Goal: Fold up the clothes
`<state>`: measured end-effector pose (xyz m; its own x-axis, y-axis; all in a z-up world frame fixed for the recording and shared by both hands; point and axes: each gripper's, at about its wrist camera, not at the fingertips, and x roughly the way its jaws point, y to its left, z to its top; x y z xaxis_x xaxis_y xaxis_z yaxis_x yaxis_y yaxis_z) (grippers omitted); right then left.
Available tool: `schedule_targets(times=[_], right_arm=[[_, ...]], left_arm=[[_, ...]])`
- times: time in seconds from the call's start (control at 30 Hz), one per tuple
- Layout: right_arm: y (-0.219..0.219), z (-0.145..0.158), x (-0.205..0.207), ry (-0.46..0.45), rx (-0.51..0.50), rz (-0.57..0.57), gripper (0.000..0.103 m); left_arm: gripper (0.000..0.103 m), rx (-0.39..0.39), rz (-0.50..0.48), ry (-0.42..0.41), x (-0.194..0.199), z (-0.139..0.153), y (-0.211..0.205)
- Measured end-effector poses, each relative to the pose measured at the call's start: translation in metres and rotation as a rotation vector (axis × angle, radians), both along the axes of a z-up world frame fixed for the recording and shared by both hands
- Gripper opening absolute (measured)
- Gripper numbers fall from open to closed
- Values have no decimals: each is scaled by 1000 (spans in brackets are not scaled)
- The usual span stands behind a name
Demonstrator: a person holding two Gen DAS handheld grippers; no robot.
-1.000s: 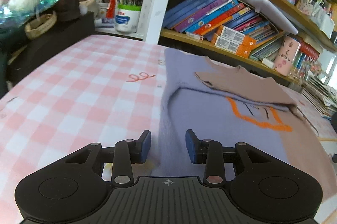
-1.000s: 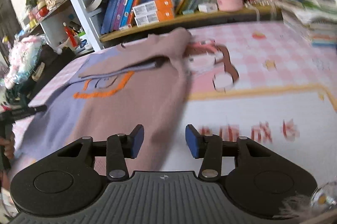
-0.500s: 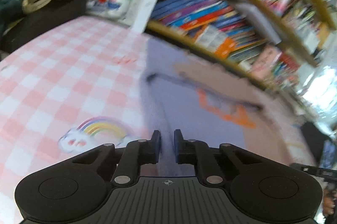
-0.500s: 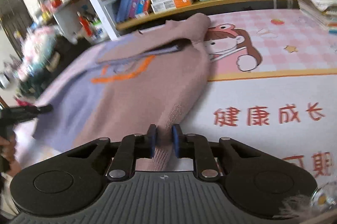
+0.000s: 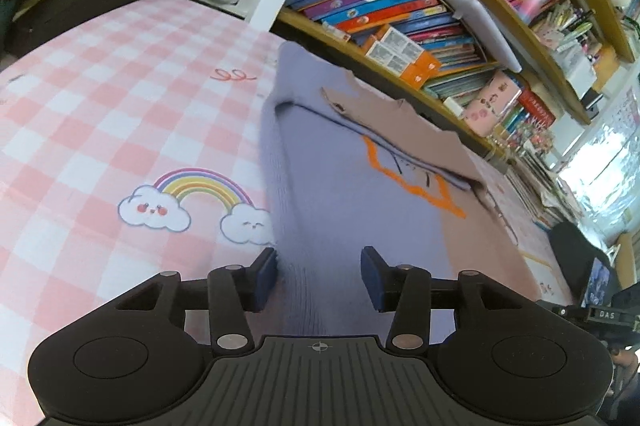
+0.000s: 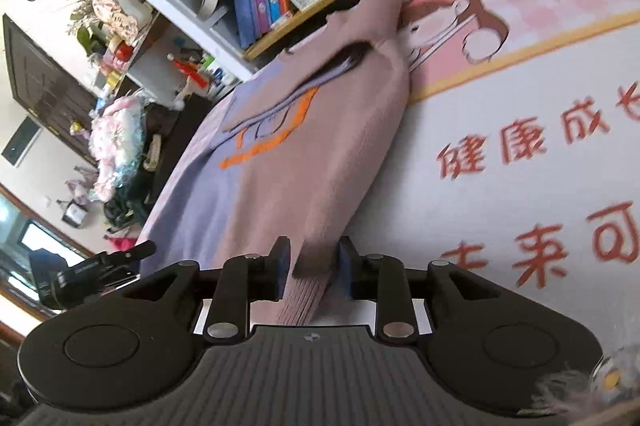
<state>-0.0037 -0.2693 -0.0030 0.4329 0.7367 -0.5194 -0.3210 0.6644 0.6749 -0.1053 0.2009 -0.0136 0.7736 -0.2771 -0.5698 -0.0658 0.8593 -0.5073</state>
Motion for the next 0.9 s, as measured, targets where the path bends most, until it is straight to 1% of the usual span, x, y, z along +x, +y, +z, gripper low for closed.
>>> schedule_targets(times=[0.07, 0.13, 0.17, 0.2, 0.3, 0.37, 0.43, 0.5, 0.57, 0.67, 0.73, 0.77, 0.9], right_arm=[[5, -2, 2, 7, 20, 15, 26], [9, -2, 5, 7, 25, 12, 24], [10, -1, 7, 4, 22, 4, 15], [10, 1, 8, -5, 22, -3, 12], [2, 10, 4, -49, 48, -4, 11], [-2, 14, 2, -63, 56, 5, 11], [-4, 10, 3, -36, 35, 8, 11], [-3, 4, 3, -6, 23, 11, 14], [-3, -1, 2, 14, 25, 16, 18], [-2, -3, -1, 21, 33, 27, 17], [-1, -3, -4, 20, 32, 37, 12], [-2, -2, -6, 16, 32, 44, 10], [-12, 1, -20, 32, 83, 72, 10]], left_arm=[[41, -30, 14, -10, 2, -3, 3], [26, -52, 27, 0, 8, -5, 5], [9, -61, 30, 7, 10, -5, 7], [6, -78, 26, -6, 10, -3, 8], [6, -118, 4, -41, 5, 3, 9], [6, -125, -22, -31, 3, 2, 9], [6, -122, -29, -4, 3, -3, 9], [11, -125, -27, 21, 4, -8, 10], [14, -158, -24, 31, 3, -13, 12], [12, -184, -23, 33, 2, -17, 14], [7, -204, -31, 36, 1, -18, 15], [5, -219, -38, 34, -2, -18, 15], [5, -286, -72, 19, -17, -16, 18]])
